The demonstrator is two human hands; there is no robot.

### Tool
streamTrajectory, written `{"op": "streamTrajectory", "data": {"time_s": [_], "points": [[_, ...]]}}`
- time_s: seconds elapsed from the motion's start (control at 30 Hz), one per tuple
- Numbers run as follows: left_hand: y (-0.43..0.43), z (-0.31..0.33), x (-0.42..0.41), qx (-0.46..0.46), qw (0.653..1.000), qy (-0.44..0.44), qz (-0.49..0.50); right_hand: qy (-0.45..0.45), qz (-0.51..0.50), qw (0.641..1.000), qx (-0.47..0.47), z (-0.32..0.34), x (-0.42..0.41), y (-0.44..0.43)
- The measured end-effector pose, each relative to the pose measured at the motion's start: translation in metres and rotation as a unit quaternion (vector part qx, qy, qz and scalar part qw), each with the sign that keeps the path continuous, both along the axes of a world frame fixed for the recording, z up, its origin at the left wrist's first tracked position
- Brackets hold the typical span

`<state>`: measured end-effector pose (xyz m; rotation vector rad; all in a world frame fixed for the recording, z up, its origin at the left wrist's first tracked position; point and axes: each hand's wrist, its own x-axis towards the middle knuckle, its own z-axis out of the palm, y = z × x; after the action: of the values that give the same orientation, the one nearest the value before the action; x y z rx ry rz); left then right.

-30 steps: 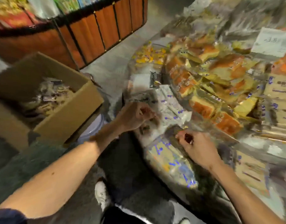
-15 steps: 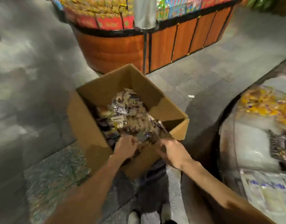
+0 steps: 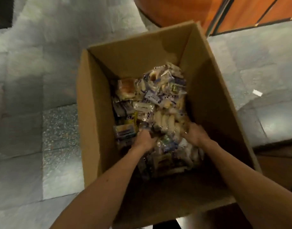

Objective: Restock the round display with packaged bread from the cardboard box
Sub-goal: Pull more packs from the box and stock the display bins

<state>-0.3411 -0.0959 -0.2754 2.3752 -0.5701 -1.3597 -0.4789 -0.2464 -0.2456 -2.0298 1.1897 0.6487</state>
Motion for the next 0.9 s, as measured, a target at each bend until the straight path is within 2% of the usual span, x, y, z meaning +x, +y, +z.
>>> {"op": "streamTrajectory", "data": {"time_s": [0.17, 0.27, 0.4, 0.53, 0.6, 0.67, 0.77, 0.9], "points": [[-0.048, -0.069, -0.004, -0.011, 0.997, -0.073, -0.026, -0.012, -0.174, 0.984, 0.031, -0.078, 0.022, -0.04], [-0.077, -0.094, -0.009, 0.0, 0.994, -0.105, -0.038, -0.007, -0.215, 0.976, 0.044, -0.114, 0.024, -0.044], [-0.103, -0.117, -0.021, 0.087, 0.987, -0.133, -0.036, 0.015, -0.2, 0.979, 0.048, -0.138, 0.019, -0.043], [-0.104, -0.129, -0.025, 0.098, 0.961, -0.253, -0.054, 0.042, -0.125, 0.991, -0.023, -0.149, 0.014, -0.041], [-0.103, -0.132, -0.021, 0.101, 0.954, -0.276, -0.065, 0.05, -0.096, 0.993, -0.049, -0.149, 0.014, -0.04], [-0.1, -0.129, -0.022, 0.092, 0.963, -0.242, -0.078, 0.051, -0.083, 0.994, -0.042, -0.149, 0.012, -0.036], [-0.094, -0.128, -0.02, 0.081, 0.984, -0.136, -0.087, 0.026, -0.084, 0.996, -0.018, -0.148, 0.013, -0.034], [-0.069, -0.124, -0.026, -0.007, 0.982, -0.151, -0.115, 0.032, -0.051, 0.998, -0.03, -0.147, 0.013, -0.034]]}}
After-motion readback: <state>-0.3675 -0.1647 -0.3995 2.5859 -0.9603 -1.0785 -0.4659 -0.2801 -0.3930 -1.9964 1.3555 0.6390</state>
